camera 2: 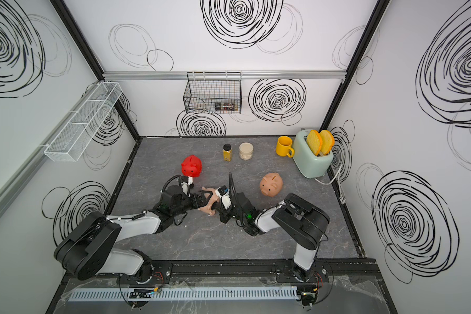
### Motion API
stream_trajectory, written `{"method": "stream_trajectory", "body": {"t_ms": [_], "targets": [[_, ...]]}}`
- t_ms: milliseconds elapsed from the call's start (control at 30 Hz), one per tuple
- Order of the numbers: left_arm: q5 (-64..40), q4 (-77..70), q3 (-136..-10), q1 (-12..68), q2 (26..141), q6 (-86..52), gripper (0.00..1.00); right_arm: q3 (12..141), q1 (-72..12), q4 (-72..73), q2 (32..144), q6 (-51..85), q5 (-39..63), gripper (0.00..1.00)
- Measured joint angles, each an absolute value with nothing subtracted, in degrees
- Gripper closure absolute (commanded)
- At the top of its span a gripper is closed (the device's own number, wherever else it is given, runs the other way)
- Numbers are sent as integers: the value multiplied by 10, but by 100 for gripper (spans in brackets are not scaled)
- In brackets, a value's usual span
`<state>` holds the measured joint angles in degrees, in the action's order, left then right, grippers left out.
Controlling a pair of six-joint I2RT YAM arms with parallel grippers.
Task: Open piggy banks
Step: Open the lid on the piggy bank.
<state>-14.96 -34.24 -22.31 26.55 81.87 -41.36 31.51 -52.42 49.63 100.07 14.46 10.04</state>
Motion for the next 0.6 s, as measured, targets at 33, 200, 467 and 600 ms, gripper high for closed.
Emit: {"method": "stream_trajectory", "body": {"t_ms": [33, 200, 467, 600], "targets": [[-151, -345, -222, 265, 820, -413, 4, 314, -525, 497, 1001, 142, 100, 100], [-160, -347, -222, 265, 821, -414, 4, 304, -526, 506, 997, 126, 97, 100], [-169, -352, -222, 265, 826, -414, 4, 300, -538, 498, 989, 75, 72, 100], [-168, -357, -222, 265, 829, -414, 4, 307, -546, 480, 985, 51, 54, 100]]}}
